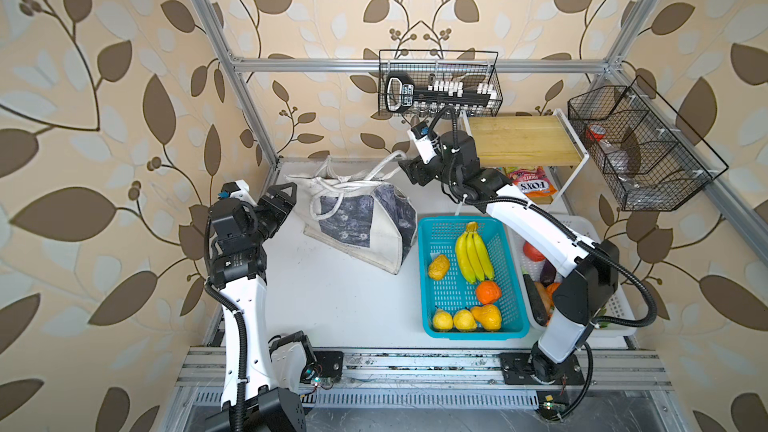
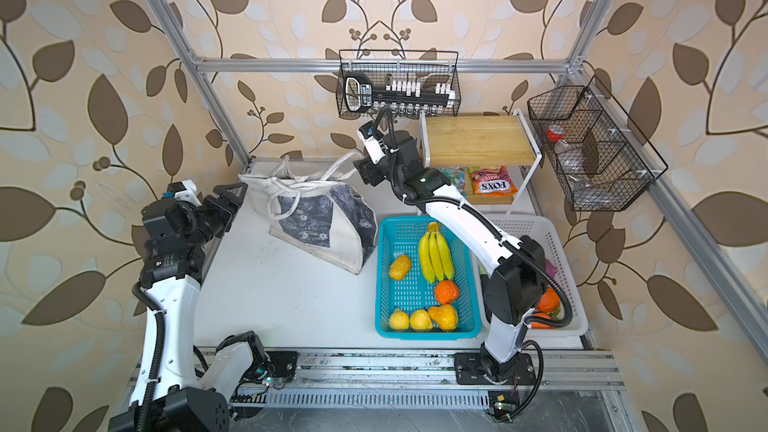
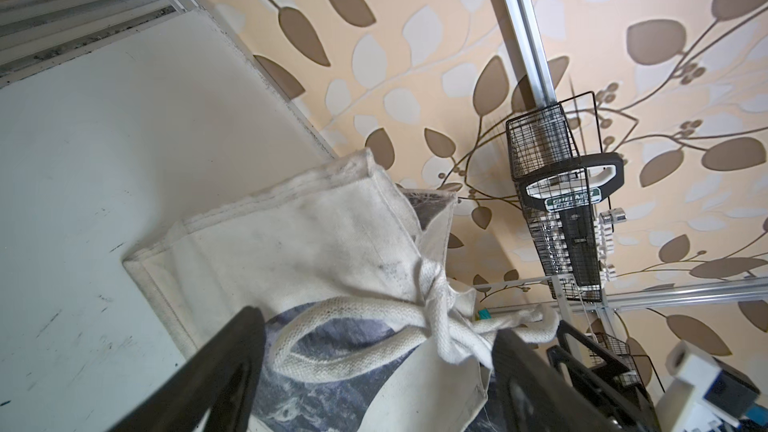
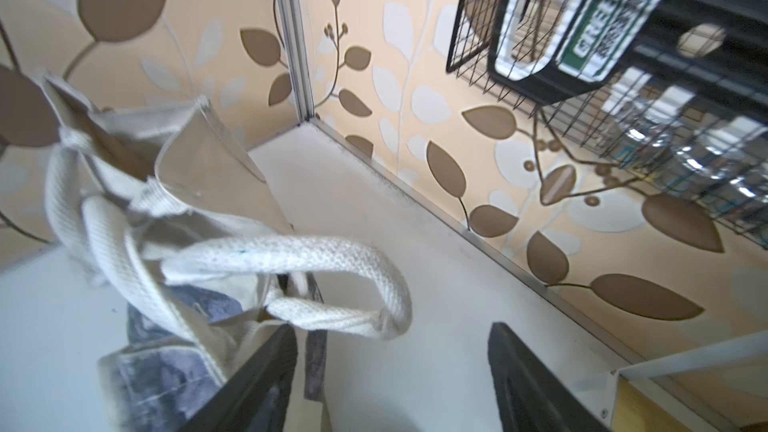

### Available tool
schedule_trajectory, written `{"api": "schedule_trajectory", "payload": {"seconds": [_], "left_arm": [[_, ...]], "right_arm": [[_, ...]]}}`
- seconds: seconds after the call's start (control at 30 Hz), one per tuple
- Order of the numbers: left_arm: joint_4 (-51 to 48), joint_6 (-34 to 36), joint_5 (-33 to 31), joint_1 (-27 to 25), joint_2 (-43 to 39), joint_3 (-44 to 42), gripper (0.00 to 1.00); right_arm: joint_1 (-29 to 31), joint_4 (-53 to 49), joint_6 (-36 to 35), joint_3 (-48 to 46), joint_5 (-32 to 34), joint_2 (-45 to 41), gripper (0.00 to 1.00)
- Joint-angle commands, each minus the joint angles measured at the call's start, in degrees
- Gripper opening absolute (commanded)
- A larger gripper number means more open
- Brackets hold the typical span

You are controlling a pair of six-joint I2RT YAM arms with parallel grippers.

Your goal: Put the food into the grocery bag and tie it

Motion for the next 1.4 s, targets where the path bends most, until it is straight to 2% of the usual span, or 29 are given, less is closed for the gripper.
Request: {"api": "schedule_trajectory", "payload": {"seconds": [0.0, 0.07, 0.2, 0.3, 0.4, 0.5, 0.63, 0.67, 0.73, 0.8, 0.87, 0.93, 1.03, 1.1, 1.23, 1.27, 1.37], "left_arm": [[-3.6, 4.3, -2.3, 0.3, -2.4, 4.3, 0.99], [-7.0, 6.3, -0.6, 0.3, -2.5, 6.5, 0.99], [-6.3, 8.4, 3.0, 0.3, -4.1, 5.8, 0.99], [-6.6, 11.3, 8.3, -0.2, -4.7, 5.2, 0.99], [-8.1, 14.8, 7.6, -3.5, -6.1, 3.8, 0.99], [-12.1, 19.1, 7.9, -6.9, -6.7, 3.6, 0.99], [-15.4, 19.7, 16.8, -8.5, -4.9, 3.2, 0.99], [-17.3, 20.9, 16.6, -9.1, -4.7, 3.3, 0.99], [-18.6, 24.5, 8.9, -11.6, -7.3, 1.5, 0.99], [-15.7, 25.5, -2.8, -14.2, -11.7, -3.9, 0.99], [-14.6, 26.0, -10.1, -15.5, -14.9, -7.5, 0.99], [-12.4, 26.0, -15.9, -16.8, -17.1, -10.8, 0.99], [-9.6, 26.1, -22.7, -19.4, -15.8, -13.3, 0.99], [-8.8, 22.3, -31.6, -22.2, -13.7, -13.3, 0.99], [-1.9, 21.8, -48.4, -30.8, -11.6, -16.4, 0.99], [0.2, 22.0, -50.8, -32.1, -11.2, -17.9, 0.99], [8.8, 23.6, -51.1, -32.9, -10.1, -23.1, 0.99]], "right_arm": [[-0.1, 0.7, 1.7, -6.9, 1.9, -6.2, 1.00], [0.0, -0.6, 2.3, -11.0, 2.4, -11.4, 1.00], [0.0, 0.5, 4.2, -18.9, 3.6, -21.9, 1.00], [-0.2, 0.4, 5.6, -24.9, 4.9, -30.6, 1.00], [-0.7, -2.0, 7.8, -31.1, 7.3, -38.9, 1.00], [-3.0, -4.7, 9.8, -37.6, 6.6, -46.5, 1.00], [-8.1, -6.5, 13.0, -44.9, 6.0, -54.8, 1.00], [-9.3, -6.7, 13.2, -46.8, 6.4, -56.8, 1.00], [-11.1, -5.4, 13.7, -51.5, 9.7, -60.5, 1.00], [-13.0, -2.0, 14.1, -57.6, 14.6, -63.6, 1.00], [-15.3, 1.2, 15.6, -62.8, 18.3, -65.8, 1.00], [-18.3, 4.0, 15.7, -66.5, 17.4, -66.6, 1.00], [-23.9, 5.6, 15.4, -68.9, 10.0, -65.5, 1.00], [-26.3, 7.6, 13.9, -70.4, 7.9, -63.9, 1.00], [-27.5, 13.7, 11.4, -75.2, 13.1, -62.0, 1.00], [-28.4, 15.3, 11.2, -76.2, 13.0, -61.5, 1.00], [-30.7, 22.9, 10.4, -79.7, 13.8, -60.1, 1.00]]}}
